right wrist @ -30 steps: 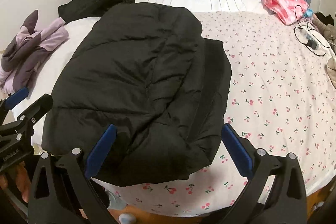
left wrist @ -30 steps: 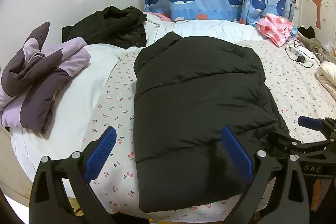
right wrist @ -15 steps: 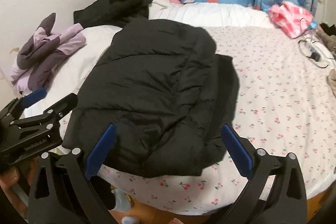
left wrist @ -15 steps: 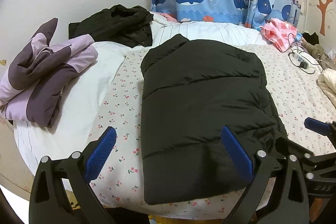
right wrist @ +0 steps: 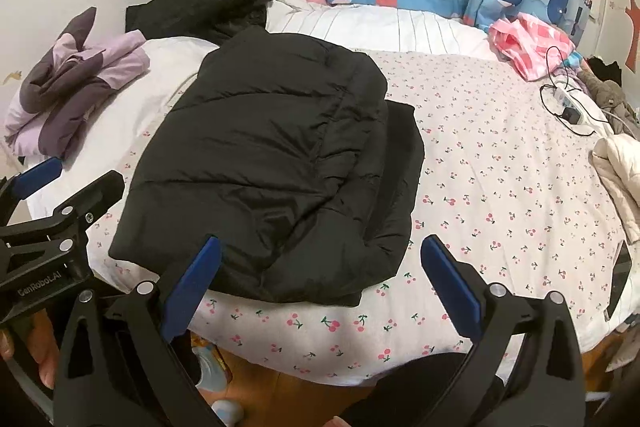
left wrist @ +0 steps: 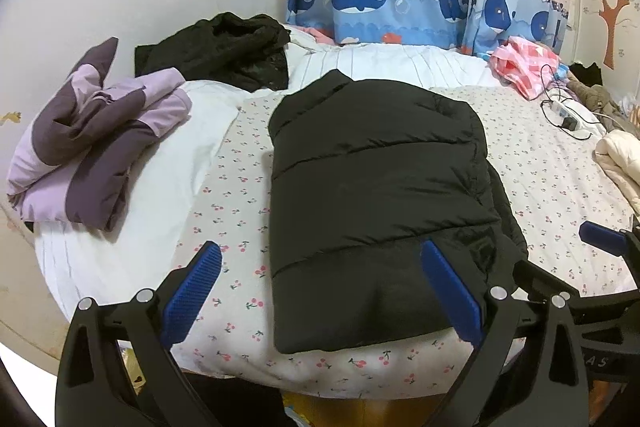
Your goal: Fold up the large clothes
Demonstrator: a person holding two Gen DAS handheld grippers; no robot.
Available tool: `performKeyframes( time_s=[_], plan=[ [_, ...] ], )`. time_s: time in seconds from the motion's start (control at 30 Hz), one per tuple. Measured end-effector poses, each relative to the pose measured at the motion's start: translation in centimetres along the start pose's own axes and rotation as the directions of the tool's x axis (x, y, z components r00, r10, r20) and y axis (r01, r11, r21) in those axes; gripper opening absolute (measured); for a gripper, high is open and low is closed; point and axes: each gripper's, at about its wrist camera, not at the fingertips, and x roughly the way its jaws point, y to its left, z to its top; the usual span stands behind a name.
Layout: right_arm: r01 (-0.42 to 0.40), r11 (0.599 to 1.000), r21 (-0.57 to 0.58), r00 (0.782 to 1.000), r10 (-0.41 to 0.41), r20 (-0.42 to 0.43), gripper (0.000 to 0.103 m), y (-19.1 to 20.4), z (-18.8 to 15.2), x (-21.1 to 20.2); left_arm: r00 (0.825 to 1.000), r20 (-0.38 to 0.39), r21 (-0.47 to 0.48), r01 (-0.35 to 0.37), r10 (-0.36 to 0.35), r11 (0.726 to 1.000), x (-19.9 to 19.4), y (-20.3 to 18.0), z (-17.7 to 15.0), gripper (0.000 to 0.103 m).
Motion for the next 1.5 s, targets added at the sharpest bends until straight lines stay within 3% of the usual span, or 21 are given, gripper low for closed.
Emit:
performKeyframes(
  time_s=[0.9,1.5],
  plan=[
    [0.035,0.999,-0.017,0.999,-0.035,0.016,0.097,1.3,-0.4,-1.7,1.000,0.007,-0.010,-0.020,0.020,1.000,-2.3,0.8,-0.8,0.096],
    [0.099,0.995,-0.033,0.995,-0.099,0.017,0.097,1.0,-0.6,-1.5,0.999,-0.037,0.011,-0.012,0.013,1.000,-1.5,-0.4,-0.8,0.096]
  ],
)
